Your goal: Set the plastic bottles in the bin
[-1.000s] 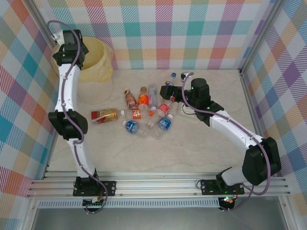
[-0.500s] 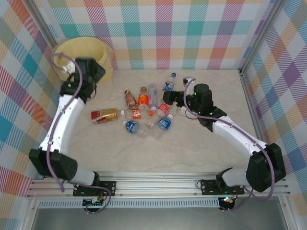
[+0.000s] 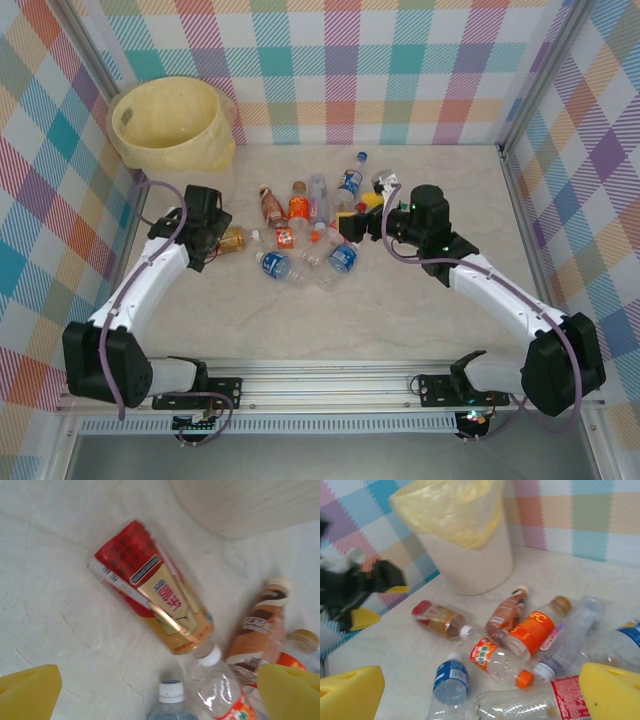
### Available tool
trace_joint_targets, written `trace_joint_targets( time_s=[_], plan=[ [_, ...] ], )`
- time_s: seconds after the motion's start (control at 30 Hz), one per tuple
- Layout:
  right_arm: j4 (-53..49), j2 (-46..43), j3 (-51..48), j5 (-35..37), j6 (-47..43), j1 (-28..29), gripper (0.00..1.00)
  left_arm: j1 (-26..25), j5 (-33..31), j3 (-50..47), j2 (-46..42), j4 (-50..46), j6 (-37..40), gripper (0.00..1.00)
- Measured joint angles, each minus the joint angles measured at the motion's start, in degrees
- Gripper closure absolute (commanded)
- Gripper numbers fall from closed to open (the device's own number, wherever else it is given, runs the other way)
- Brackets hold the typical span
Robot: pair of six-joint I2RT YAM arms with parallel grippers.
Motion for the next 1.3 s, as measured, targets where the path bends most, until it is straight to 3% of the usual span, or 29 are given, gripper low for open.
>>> trace_joint_targets(
  time_s=[0.27,0.8,1.3],
  plan=[
    [-2.9,-0.5,0.0,-5.3,-8.0,2.4,0.0,3.5,1.8,-1.2,9.4,7.1,-5.8,0.0],
    [-4.8,-0.3,0.1,-7.2,-10.1,3.0,0.0,4.6,-0.8,-1.4,21.6,19.4,-17.0,0.0],
    [-6.9,0.2,0.4,-7.1,-11.1,4.6,0.0,4.8,-2.6,-4.3,24.3,22.5,-20.8,0.24]
  ],
)
